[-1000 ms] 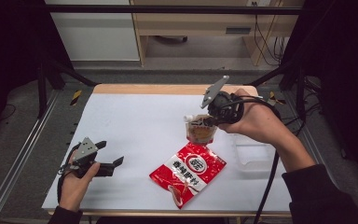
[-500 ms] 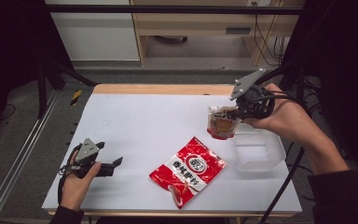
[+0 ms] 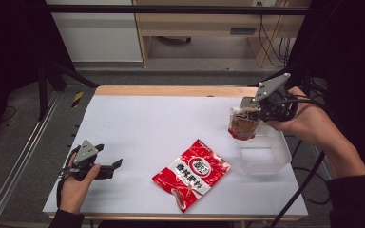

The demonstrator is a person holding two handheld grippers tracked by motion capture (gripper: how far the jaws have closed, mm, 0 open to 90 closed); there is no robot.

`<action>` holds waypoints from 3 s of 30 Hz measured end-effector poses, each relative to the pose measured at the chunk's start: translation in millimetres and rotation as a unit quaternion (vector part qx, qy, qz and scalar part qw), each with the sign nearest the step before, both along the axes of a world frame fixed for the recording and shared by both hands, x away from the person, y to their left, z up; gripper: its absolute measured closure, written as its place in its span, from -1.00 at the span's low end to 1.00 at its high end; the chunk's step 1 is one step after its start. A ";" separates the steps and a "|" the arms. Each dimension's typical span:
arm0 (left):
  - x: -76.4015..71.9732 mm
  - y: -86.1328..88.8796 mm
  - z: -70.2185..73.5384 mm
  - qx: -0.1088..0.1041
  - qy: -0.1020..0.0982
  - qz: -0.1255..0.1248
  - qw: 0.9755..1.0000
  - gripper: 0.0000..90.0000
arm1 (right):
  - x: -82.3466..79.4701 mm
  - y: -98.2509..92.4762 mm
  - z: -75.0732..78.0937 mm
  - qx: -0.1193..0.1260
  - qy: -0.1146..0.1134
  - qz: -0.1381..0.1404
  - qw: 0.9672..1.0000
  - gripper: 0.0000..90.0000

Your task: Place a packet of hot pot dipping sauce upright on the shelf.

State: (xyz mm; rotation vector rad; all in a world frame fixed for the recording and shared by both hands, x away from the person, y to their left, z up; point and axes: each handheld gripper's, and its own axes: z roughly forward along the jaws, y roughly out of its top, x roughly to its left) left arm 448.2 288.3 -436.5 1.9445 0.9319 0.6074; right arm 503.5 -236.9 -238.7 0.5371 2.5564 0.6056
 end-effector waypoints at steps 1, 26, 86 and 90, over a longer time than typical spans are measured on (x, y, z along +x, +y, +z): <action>0.0 0.1 0.1 0.000 0.000 0.000 1.000 -0.82 | 0.5 -1.9 -0.5 0.000 -0.002 -0.002 1.000 0.95; 0.0 -2.7 -0.4 0.006 0.001 -0.007 1.000 -0.82 | 12.6 -29.4 -10.7 -0.020 -0.021 -0.020 0.999 0.94; 0.0 -5.6 -1.5 0.019 0.003 -0.014 1.000 -0.81 | 55.7 -45.0 -75.1 -0.022 -0.013 -0.021 0.999 0.93; 0.0 -5.7 -1.5 0.019 0.003 -0.014 1.000 -0.81 | 56.5 -44.4 -82.5 -0.018 -0.009 -0.024 1.000 0.93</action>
